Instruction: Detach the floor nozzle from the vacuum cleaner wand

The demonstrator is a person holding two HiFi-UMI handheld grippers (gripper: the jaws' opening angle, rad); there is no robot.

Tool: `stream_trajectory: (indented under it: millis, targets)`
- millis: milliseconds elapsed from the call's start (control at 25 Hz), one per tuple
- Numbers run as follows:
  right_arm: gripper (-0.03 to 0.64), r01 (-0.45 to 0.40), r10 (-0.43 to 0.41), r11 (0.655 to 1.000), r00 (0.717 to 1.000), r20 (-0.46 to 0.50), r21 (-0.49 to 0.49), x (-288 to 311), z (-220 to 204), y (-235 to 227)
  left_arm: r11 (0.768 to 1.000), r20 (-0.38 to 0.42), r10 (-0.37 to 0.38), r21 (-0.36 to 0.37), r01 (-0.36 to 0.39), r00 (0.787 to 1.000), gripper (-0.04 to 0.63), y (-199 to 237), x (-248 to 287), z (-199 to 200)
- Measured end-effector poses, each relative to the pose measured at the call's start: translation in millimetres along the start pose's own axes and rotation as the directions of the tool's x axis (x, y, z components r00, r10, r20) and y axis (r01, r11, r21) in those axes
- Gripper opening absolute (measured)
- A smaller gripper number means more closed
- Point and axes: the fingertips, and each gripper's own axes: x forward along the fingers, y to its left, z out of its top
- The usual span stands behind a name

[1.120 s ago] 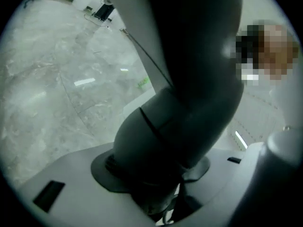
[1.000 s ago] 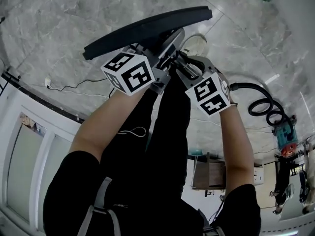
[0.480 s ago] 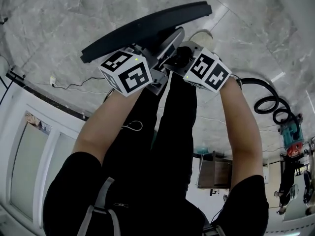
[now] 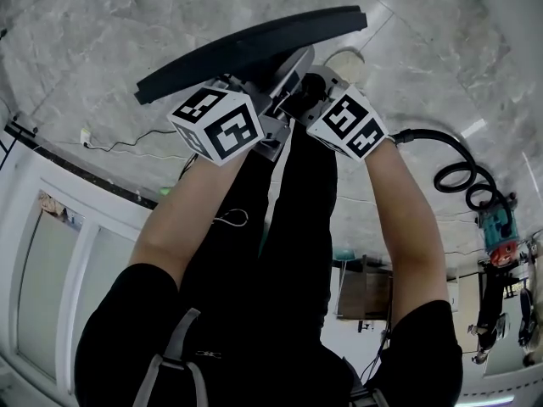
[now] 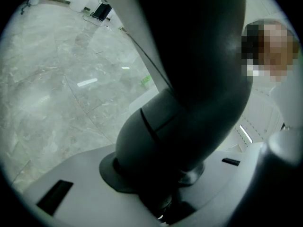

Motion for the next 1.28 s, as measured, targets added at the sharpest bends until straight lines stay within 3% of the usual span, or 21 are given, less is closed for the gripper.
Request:
stream_trajectory:
  millis: [80,320,440,720,800,880,960,1080,1160,1280]
  targets:
    - [0.186,0.021,-0.021,1.0,1.0,0.016,-0.003,-2.3,1.3,-1.7,1.0,0.006,-0.005,0.016,0.005,1.0,0.13,-4.4,0.4,1.7]
    - [0.199,-0.021,0.019,0.998,0.999,0.025,0.056,-9.7,2.1,-4.4,0.995,-0.016,-0.063,0.079,0.065,0.998,0.131,-19.1,2.7,4.1]
    - [0.377,-0.041,0.038,0.986,0.999,0.017,0.163,-7.3,-1.6,-13.8,0.991,0.006,-0.084,0.101,0.083,0.996,0.131,-22.3,2.5,8.4]
    - [0.377,-0.265,0.277,0.944,0.96,-0.038,0.197,-3.2,-16.0,13.9,0.987,0.0,-0.109,0.118,0.108,0.994,0.132,-26.9,0.7,5.5]
    - [0.347,-0.29,0.303,0.938,0.952,-0.042,0.191,-1.8,-19.8,21.1,0.988,-0.021,-0.1,0.117,0.102,0.995,0.132,-24.8,-1.9,1.5]
    - [0.256,-0.276,0.285,0.948,0.958,-0.041,0.16,-3.1,-21.8,22.5,0.989,-0.034,-0.104,0.106,0.107,0.994,0.13,-24.3,-2.2,-2.6]
    - [0.192,-0.229,0.235,0.966,0.971,-0.04,0.12,-4.4,-22.5,20.5,0.992,-0.02,-0.091,0.088,0.092,0.996,0.13,-23.0,-0.7,-1.1]
    - [0.148,-0.113,0.114,0.992,0.993,-0.027,0.062,-0.9,-16.5,11.9,0.999,0.023,-0.011,0.041,0.01,1.0,0.112,-8.7,-0.5,8.7]
    - [0.128,-0.07,0.071,0.997,0.997,-0.018,0.042,2.0,-8.9,9.2,1.0,0.031,-0.001,0.027,0.0,1.0,0.107,-3.5,-2.1,17.1]
    - [0.123,-0.167,0.168,0.981,0.986,-0.011,0.095,-2.9,-1.3,22.7,0.994,0.002,-0.081,0.074,0.08,0.997,0.1,-16.1,-2.4,24.2]
